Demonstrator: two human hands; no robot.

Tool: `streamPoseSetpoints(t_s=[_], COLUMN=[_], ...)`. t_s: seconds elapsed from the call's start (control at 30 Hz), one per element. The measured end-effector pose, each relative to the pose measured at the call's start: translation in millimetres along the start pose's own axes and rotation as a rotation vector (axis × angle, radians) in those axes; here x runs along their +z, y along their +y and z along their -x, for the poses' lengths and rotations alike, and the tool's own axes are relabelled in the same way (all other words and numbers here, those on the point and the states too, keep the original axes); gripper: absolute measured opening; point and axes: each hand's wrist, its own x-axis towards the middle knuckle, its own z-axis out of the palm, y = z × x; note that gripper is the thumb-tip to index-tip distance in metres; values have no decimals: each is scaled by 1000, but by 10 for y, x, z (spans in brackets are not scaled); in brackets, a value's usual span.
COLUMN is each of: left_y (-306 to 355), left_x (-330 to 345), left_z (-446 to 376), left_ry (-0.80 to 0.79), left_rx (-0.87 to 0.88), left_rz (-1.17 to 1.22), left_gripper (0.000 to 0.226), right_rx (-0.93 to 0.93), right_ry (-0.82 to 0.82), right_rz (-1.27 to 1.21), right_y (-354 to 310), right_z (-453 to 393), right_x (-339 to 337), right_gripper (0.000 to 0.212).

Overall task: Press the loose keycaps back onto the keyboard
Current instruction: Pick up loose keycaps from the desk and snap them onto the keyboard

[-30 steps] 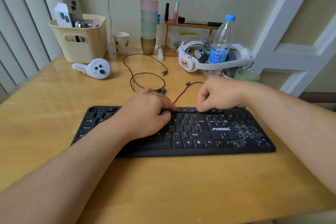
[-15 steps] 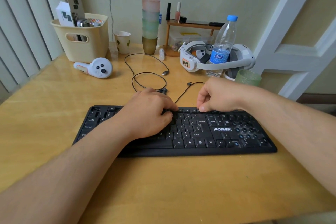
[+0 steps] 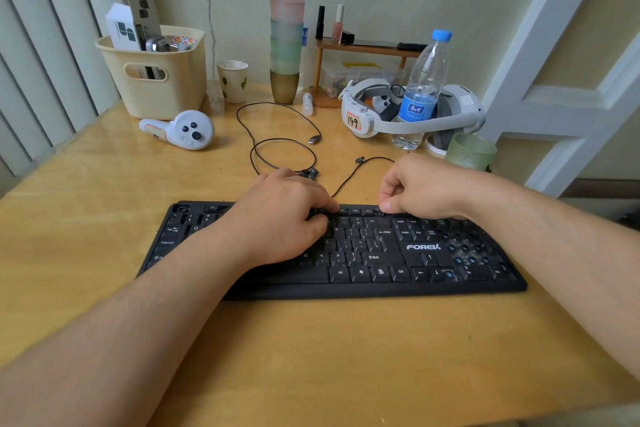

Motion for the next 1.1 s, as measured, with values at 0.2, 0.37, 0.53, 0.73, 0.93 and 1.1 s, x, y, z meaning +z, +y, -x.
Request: streamPoseSetpoints(t_s=[0.2, 0.37, 0.53, 0.73, 0.93, 1.1], left_y=[18, 13, 20, 29, 23, 23], left_x=[-13, -22, -20, -26, -18, -15], left_z=[6, 2, 6, 2, 5, 4], left_ry=[-6, -10, -16, -21, -23, -20], left_rx=[-9, -7, -10, -12, -21, -23], left_rz=[-15, -23, -25, -27, -23, -18], left_gripper=[36, 36, 36, 36, 34, 33], right_rx=[-40, -42, -83, -95, 37, 60], right_ry=[13, 57, 86, 12, -135, -241], right_rz=[82, 142, 141, 175, 115, 195], right_y=[-50, -94, -121, -143, -213, -324], right_z=[42, 62, 44, 29, -101, -184], right_x=[14, 5, 4, -33, -120, -185], right_gripper=[6, 8, 9, 11, 9, 13])
